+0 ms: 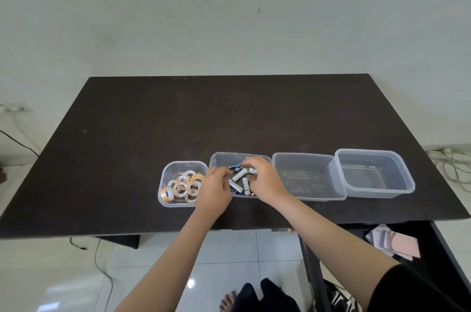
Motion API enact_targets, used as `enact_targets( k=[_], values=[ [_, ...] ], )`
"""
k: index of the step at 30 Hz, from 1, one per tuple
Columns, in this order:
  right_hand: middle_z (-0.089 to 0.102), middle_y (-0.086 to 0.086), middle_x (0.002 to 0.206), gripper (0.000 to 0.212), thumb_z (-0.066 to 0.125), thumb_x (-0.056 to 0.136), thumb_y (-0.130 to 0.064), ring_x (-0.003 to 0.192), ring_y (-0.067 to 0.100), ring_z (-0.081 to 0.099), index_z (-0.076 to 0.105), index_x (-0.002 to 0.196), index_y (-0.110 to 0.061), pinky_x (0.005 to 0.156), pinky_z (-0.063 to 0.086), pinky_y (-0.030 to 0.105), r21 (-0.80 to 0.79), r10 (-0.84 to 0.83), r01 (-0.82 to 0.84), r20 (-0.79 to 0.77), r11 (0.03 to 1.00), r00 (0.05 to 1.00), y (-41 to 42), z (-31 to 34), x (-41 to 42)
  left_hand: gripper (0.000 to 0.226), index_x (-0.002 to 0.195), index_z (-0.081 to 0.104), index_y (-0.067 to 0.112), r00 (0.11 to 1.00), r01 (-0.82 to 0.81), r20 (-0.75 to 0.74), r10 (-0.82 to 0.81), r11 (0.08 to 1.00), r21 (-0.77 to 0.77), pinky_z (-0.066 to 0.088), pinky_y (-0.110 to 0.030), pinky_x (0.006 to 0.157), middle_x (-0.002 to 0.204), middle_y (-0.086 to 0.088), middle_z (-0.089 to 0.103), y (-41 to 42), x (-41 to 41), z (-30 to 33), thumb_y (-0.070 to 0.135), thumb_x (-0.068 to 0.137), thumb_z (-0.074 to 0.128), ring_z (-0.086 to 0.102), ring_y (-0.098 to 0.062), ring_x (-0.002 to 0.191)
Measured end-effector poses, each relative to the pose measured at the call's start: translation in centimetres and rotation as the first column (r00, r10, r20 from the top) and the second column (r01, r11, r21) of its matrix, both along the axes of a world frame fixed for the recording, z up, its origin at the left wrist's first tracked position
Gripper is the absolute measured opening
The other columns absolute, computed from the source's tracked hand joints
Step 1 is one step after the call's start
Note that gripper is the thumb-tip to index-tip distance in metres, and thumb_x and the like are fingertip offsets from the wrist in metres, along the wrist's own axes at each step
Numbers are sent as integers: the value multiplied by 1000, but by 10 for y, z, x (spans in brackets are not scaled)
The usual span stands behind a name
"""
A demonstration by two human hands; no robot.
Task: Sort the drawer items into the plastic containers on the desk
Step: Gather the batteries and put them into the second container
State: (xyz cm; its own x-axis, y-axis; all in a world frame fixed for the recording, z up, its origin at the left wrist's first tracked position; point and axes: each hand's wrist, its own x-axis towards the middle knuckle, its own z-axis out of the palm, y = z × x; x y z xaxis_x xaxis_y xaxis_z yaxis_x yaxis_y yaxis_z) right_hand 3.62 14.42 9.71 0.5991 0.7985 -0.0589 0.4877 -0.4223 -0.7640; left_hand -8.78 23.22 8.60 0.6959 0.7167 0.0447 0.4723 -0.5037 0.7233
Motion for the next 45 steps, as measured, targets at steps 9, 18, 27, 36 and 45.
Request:
enact_targets(
  k=[9,18,27,36,45],
  values=[
    [66,3,95,18,61,82,2,86,8,61,69,94,-10,76,53,19,282,35,-51,61,958,998,-84,4,7,19,96,66,9,980,-108,166,109,994,-19,44,-7,68,93,6,57,-107,-1,-15,-1,82,59,58,0,77],
    [61,-6,91,18,67,79,-7,82,0,57,67,95,-15,73,42,8,32,22,-20,-71,999,997,-258,-44,60,18,100,64,16,999,18,-24,-22,987,-160,41,-3,70,99,8,57,-255,48,-56,7,86,58,56,-1,86],
    [61,-2,98,23,68,78,-11,88,15,59,65,101,-15,83,49,27,-430,-32,-18,-107,903,994,-427,-111,131,15,95,64,17,921,51,-318,-222,882,-469,50,-19,75,94,3,62,-372,78,-113,15,81,61,61,-10,82],
    [34,13,139,49,60,84,-17,111,31,56,45,130,-15,96,47,34,-803,29,-154,-168,575,985,-467,-148,147,29,109,61,12,693,24,-634,-344,890,-456,48,-31,86,112,-6,64,-397,81,-132,28,85,59,59,-24,107],
    [43,9,123,29,56,84,-7,96,28,60,61,112,-12,91,44,25,-709,86,-255,-265,658,960,-468,-161,146,37,124,55,13,650,71,-643,-405,874,-480,47,-36,92,116,-9,56,-397,87,-139,21,88,55,56,-26,108]
  ],
)
